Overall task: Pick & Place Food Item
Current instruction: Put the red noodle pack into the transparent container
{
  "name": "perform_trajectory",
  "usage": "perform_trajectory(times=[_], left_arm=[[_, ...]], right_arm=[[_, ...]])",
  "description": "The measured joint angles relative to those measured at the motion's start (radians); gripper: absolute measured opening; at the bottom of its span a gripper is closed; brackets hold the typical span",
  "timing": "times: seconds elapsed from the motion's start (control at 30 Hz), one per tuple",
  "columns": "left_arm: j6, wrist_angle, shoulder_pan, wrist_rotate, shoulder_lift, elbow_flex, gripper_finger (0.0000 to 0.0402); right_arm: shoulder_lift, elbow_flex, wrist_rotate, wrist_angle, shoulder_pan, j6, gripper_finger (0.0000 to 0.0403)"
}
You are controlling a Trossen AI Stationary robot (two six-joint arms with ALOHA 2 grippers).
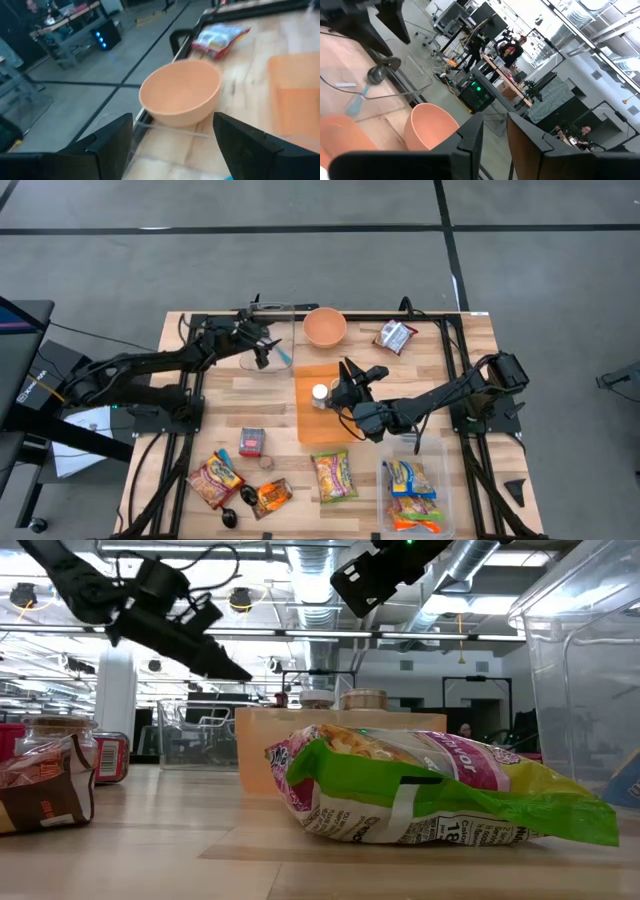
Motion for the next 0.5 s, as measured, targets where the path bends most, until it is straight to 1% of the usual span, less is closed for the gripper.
perform_trajectory(times=[0.1,0.27,0.5], left_arm=[[-0.002,0.000,-0.009,0.043,-0.066,-0.023,0.0271],[-0.011,-0.009,-0.026,0.076,-0.178,-0.047,0.0270],[-0.012,-0.117,-0.078,0.099,-0.322,-0.058,0.0269]], right_arm=[[0.000,0.000,0.000,0.000,0.000,0.000,0.0082],[0.000,0.000,0.000,0.000,0.000,0.000,0.0082],[0.000,0.000,0.002,0.000,0.000,-0.003,0.0082]])
